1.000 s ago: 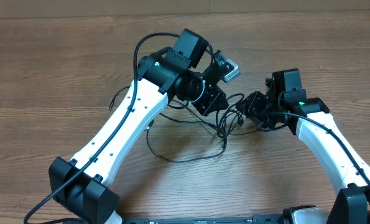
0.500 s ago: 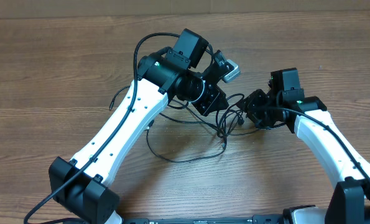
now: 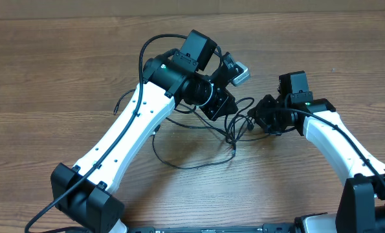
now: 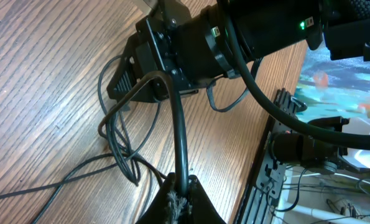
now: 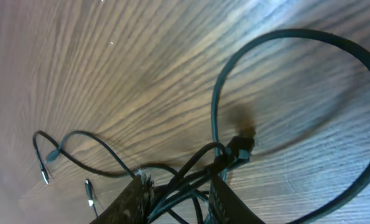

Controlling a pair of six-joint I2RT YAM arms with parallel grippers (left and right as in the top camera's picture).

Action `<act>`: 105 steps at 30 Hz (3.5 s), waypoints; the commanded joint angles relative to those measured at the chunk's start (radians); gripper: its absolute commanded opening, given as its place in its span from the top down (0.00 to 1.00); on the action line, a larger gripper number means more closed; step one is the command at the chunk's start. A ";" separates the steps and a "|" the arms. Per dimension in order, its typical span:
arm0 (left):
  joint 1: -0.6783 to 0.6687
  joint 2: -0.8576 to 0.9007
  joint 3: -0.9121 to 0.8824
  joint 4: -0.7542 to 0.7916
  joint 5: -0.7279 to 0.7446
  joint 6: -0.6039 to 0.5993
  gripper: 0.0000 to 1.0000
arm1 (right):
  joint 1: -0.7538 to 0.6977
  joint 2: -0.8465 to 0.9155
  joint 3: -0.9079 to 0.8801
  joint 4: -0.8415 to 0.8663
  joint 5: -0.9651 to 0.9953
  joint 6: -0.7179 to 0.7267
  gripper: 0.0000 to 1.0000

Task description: Untangle cables

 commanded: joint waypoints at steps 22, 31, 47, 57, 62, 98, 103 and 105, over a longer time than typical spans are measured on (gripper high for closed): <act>-0.004 -0.031 0.030 -0.032 -0.086 0.016 0.96 | 0.000 0.003 -0.039 -0.124 0.090 -0.035 0.96; 0.067 -0.031 0.030 -0.165 -0.533 -0.076 0.96 | 0.000 0.003 -0.113 -0.129 0.224 -0.035 0.96; 0.499 -0.037 0.030 -0.189 -0.526 -0.090 0.96 | 0.000 0.003 -0.117 -0.128 0.232 -0.035 0.96; 0.665 -0.041 0.042 -0.176 -0.593 -0.349 0.96 | 0.000 0.003 -0.117 -0.131 0.232 -0.035 0.96; 0.728 -0.048 0.076 -0.175 -0.516 -0.360 0.95 | 0.000 0.003 -0.117 -0.144 0.266 -0.035 0.96; 0.319 0.212 0.063 -0.260 -0.264 0.023 0.20 | 0.000 0.003 -0.117 -0.148 0.268 -0.035 0.96; 0.296 0.293 0.063 -0.256 -0.290 0.023 0.21 | 0.000 0.003 -0.117 -0.150 0.268 -0.035 0.97; 0.292 0.327 0.063 -0.253 -0.308 0.023 0.20 | 0.000 0.003 -0.117 -0.150 0.268 -0.035 0.96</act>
